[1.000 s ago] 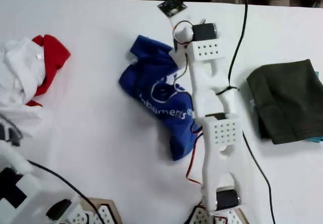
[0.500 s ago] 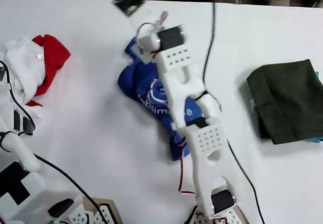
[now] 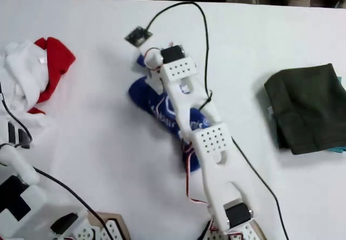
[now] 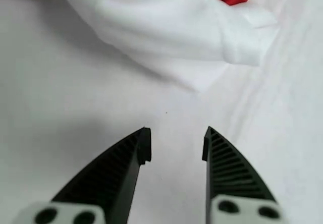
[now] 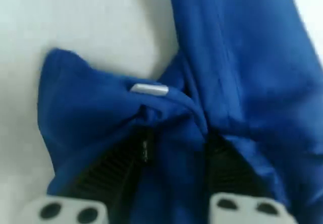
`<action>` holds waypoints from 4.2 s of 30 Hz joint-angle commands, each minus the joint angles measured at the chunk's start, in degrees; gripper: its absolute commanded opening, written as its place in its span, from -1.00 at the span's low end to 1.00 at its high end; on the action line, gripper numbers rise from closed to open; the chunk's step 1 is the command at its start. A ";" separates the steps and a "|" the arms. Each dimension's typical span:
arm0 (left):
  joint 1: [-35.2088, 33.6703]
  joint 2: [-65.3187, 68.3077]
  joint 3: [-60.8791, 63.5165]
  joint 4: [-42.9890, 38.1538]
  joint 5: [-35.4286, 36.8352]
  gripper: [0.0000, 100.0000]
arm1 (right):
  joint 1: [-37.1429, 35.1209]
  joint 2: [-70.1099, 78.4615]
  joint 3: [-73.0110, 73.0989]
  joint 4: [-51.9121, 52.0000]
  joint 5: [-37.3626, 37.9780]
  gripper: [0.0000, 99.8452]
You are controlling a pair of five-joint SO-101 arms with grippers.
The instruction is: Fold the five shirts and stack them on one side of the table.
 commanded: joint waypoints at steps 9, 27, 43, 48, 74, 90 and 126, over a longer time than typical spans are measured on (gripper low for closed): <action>16.88 -2.64 0.04 0.09 0.00 -0.61 | -4.88 -19.82 11.16 6.02 -0.18 -0.96; 53.27 -2.55 5.49 -13.36 -3.16 -0.60 | 6.55 -44.44 37.36 5.41 -0.09 -0.68; 61.01 13.27 -2.07 -23.47 -2.55 -0.60 | 23.25 -44.44 42.20 5.32 0.18 -0.68; 60.92 19.87 -8.31 -22.24 -2.81 -0.61 | 23.08 -44.44 44.57 4.00 0.18 -0.68; 48.00 -3.60 -22.55 28.22 -15.74 -0.95 | 19.03 -44.35 40.44 -6.02 -9.49 -0.67; 23.56 -5.98 -10.07 25.76 -32.62 -0.95 | -2.15 -21.32 22.51 -16.22 -12.84 -0.67; 19.34 -5.89 -9.98 23.74 -34.02 -0.95 | 1.54 -2.86 -7.91 -13.41 -17.58 -0.67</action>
